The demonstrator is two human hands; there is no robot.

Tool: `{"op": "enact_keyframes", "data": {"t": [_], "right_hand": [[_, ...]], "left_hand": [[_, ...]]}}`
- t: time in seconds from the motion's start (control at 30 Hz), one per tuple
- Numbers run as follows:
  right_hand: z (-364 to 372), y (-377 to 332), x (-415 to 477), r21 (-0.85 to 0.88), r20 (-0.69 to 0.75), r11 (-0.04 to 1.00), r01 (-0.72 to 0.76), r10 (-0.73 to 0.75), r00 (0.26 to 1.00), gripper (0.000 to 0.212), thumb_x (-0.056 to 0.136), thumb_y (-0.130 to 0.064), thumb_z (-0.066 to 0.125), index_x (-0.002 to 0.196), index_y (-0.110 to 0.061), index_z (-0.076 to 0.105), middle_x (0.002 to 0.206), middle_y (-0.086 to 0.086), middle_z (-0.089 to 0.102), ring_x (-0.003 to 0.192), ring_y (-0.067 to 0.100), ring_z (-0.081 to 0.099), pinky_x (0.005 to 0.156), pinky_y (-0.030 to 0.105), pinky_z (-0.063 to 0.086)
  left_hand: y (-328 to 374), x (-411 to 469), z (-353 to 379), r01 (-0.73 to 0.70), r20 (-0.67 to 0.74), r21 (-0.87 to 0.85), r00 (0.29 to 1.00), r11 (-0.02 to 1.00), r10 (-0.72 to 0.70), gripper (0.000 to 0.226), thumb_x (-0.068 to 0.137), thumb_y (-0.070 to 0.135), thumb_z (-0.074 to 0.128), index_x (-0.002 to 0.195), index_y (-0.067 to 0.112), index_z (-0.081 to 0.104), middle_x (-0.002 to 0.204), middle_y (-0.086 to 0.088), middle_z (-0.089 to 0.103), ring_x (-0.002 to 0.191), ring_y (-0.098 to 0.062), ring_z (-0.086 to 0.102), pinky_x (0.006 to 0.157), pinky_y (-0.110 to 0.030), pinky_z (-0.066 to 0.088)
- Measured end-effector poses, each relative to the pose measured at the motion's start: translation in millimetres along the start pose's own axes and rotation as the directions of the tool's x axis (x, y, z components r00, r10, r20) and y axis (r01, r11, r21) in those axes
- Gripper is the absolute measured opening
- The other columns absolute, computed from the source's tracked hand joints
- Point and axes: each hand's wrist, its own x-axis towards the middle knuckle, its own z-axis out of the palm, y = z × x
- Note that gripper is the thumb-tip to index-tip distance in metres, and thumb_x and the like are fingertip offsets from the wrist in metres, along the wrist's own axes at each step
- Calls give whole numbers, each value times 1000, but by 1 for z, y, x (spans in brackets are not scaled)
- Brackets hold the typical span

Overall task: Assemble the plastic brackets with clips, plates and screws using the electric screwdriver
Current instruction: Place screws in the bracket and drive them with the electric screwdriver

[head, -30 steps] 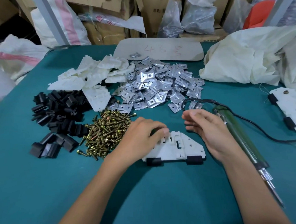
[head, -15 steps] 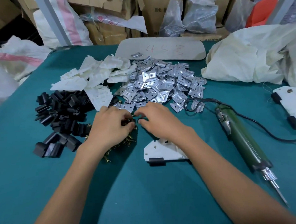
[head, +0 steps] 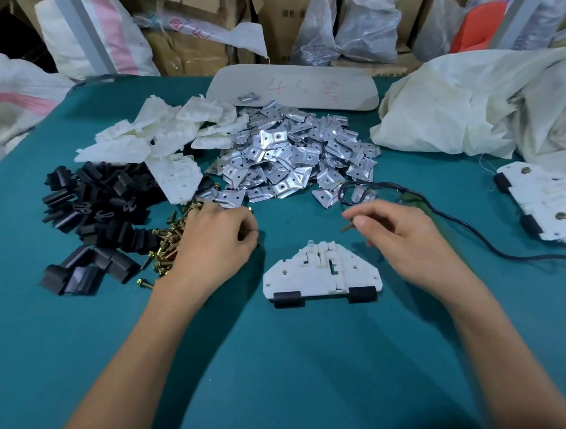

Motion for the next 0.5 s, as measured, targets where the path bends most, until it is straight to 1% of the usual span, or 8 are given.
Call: {"op": "enact_keyframes", "data": {"t": [0.07, 0.17, 0.23, 0.3, 0.37, 0.4, 0.43, 0.5], "right_hand": [[-3, 6, -18, -57, 26, 998, -6, 8, 1000, 19, 101, -19, 61, 103, -33, 74, 82, -26, 69, 79, 0, 61, 72, 15, 44], [0, 11, -32, -142, 74, 990, -15, 25, 997, 17, 101, -20, 61, 106, -30, 75, 98, -17, 71, 95, -1, 62, 79, 14, 42], [0, 12, -35, -223, 79, 975, -2, 20, 997, 17, 102, -20, 60, 108, -28, 74, 94, -19, 67, 93, -7, 59, 76, 7, 36], [-3, 12, -35, -290, 81, 957, 19, 5, 997, 17, 102, -20, 59, 108, -26, 74, 90, -21, 63, 90, -9, 56, 76, 6, 35], [-6, 9, -35, -327, 95, 945, 29, 3, 995, 18, 102, -21, 58, 108, -26, 74, 91, -17, 64, 88, -3, 57, 80, 11, 39], [-7, 8, -35, -344, 106, 939, 33, 4, 994, 18, 102, -22, 58, 109, -26, 74, 94, -14, 65, 90, 1, 58, 84, 19, 43], [-7, 5, -35, -363, 119, 931, 42, 1, 993, 19, 103, -22, 57, 110, -24, 74, 97, -10, 66, 93, 7, 59, 87, 26, 44], [-4, 1, -34, -394, 155, 917, 62, 0, 988, 21, 104, -23, 56, 114, -22, 74, 104, -4, 66, 101, 14, 60, 92, 30, 43]], "left_hand": [[2, -2, 1, 8, 26, 25, 1000, 1000, -8, 12, 94, 38, 63, 102, 30, 68, 96, 10, 70, 105, -22, 51, 100, -43, 33], [6, -3, 2, 4, 55, 86, 998, 996, -9, 27, 93, 42, 65, 116, 28, 66, 105, 10, 71, 111, -22, 53, 101, -43, 33], [9, -4, 2, -8, 53, 87, 999, 996, 3, 27, 92, 39, 68, 117, 29, 65, 105, 10, 70, 111, -22, 52, 99, -41, 32], [12, -3, 1, -16, 45, 45, 999, 999, 14, 27, 90, 33, 72, 116, 28, 66, 102, 11, 68, 109, -21, 53, 98, -40, 33], [12, -3, -1, -17, 43, -29, 999, 999, 18, 27, 89, 26, 75, 114, 28, 67, 98, 13, 65, 104, -18, 55, 98, -39, 38], [12, -4, -2, -12, 43, -76, 999, 997, 15, 26, 89, 23, 76, 113, 27, 67, 96, 13, 64, 99, -15, 57, 95, -37, 42], [12, -5, -3, 1, 41, -127, 999, 992, 5, 25, 89, 21, 76, 111, 28, 67, 95, 15, 64, 92, -10, 59, 89, -31, 46], [13, -9, -5, 50, 42, -263, 998, 963, -40, 23, 88, 21, 77, 107, 31, 67, 93, 16, 65, 83, -1, 61, 75, -15, 47]]}}
